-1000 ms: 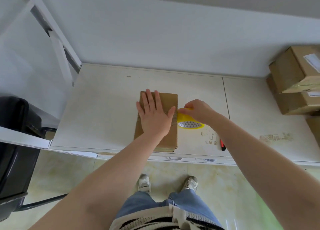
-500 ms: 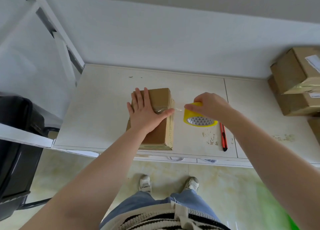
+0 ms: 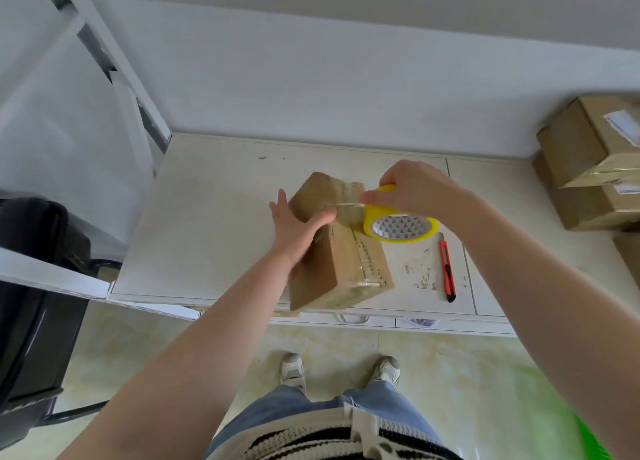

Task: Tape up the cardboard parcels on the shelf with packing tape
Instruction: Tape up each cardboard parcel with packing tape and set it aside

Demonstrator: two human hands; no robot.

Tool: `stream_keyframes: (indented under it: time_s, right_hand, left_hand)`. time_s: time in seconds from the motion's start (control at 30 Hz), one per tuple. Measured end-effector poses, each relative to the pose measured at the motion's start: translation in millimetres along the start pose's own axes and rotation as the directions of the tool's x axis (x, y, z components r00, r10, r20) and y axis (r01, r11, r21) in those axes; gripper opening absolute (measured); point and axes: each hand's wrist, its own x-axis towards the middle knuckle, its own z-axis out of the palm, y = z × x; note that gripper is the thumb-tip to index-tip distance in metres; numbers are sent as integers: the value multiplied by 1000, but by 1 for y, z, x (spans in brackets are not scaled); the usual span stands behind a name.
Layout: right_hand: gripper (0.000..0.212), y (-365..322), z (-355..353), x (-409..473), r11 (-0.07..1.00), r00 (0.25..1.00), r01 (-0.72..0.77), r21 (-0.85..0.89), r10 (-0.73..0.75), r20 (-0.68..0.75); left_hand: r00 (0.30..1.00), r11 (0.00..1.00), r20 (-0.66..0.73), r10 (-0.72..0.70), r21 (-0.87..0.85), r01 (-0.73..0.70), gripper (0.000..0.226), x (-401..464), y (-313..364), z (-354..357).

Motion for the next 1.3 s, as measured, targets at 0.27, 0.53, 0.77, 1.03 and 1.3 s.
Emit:
stream_keyframes:
  time_s: [0.27,0.53,0.77,1.03,1.3]
  right_hand:
    - [48,-27,9,-6,997,999,30,73,-28,-31]
    - [58,-28,0,-4,978,978,153,145,-171,120]
    - [62,19,26,7,988,996,27,155,-39,74]
    - [58,31,66,21,956,986,-81,281,36,161]
    - [61,31,65,22,966,981,-78,247,31,190]
  left_hand:
    - [979,919,206,0,-387,82,86,-9,-7,-7]
    - [977,936,214,13,-347,64,80,-9,-18,-21]
    - [977,948,210,25,-315,43,70,-8,-21,-28]
    - [962,978,265,-57,-181,107,97,-4,-16,-36]
    - [990,989,71,-125,-72,130,107,-6,10,-10]
